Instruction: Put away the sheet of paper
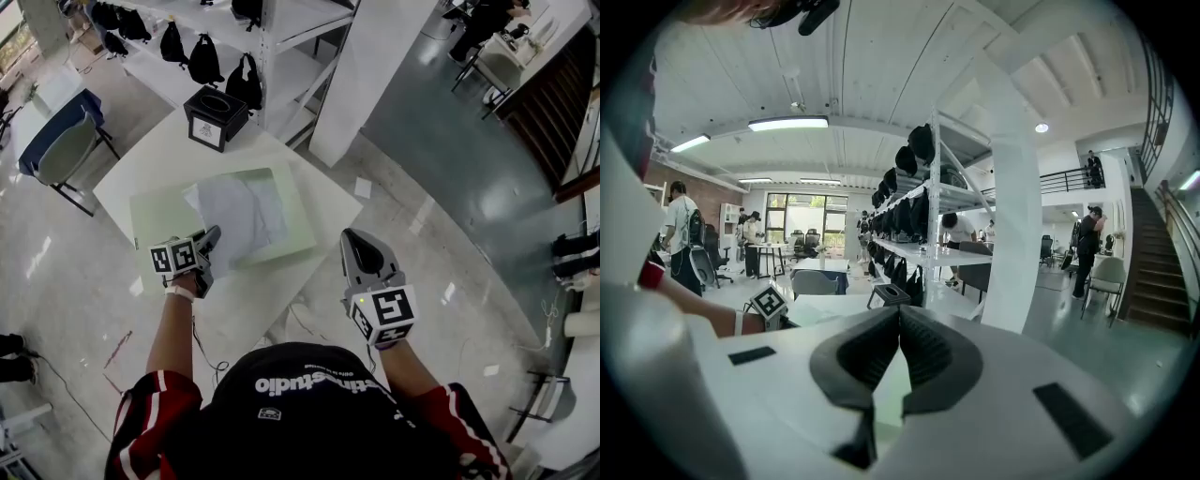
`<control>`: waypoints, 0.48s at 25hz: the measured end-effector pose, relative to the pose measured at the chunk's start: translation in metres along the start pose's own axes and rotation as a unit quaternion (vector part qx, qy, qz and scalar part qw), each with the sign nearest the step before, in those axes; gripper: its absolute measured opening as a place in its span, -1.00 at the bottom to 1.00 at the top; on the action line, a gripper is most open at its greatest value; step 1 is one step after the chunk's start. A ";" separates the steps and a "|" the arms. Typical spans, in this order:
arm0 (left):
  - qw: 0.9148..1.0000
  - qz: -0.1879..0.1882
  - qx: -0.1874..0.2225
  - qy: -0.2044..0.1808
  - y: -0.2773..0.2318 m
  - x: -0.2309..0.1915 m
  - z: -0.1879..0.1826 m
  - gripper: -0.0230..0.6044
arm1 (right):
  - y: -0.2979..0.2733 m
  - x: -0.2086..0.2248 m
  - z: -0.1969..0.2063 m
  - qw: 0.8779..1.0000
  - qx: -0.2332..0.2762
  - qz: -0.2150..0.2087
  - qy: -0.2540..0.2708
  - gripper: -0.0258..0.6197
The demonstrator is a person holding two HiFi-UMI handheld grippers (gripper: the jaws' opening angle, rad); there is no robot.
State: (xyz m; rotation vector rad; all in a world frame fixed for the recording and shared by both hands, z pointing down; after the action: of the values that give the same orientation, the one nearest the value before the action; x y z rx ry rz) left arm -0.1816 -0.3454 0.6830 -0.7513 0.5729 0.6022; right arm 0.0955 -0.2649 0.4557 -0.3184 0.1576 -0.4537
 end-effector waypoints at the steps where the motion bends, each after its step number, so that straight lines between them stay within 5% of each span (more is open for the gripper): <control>1: 1.000 0.000 -0.004 -0.002 -0.003 0.000 -0.001 -0.91 | 0.000 0.002 0.000 1.000 0.000 0.002 -0.001 -0.91; 12: 0.999 -0.008 -0.039 -0.033 -0.036 0.009 0.002 -0.91 | 0.008 0.024 0.004 1.000 -0.001 0.021 -0.011 -0.91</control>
State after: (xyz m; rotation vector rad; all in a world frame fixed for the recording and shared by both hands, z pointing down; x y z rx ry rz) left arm -0.1508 -0.3620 0.6940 -0.8070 0.4847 0.6343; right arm 0.1210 -0.2679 0.4553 -0.3221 0.1421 -0.4087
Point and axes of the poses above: the fingertips, and each gripper's own axes: y backward along the fingers, x to its right, z out of its underside, the point moved 2 cm from there along y, backward along the fingers, and after that the axes turned 3 degrees about -x, right-handed, at the moved point
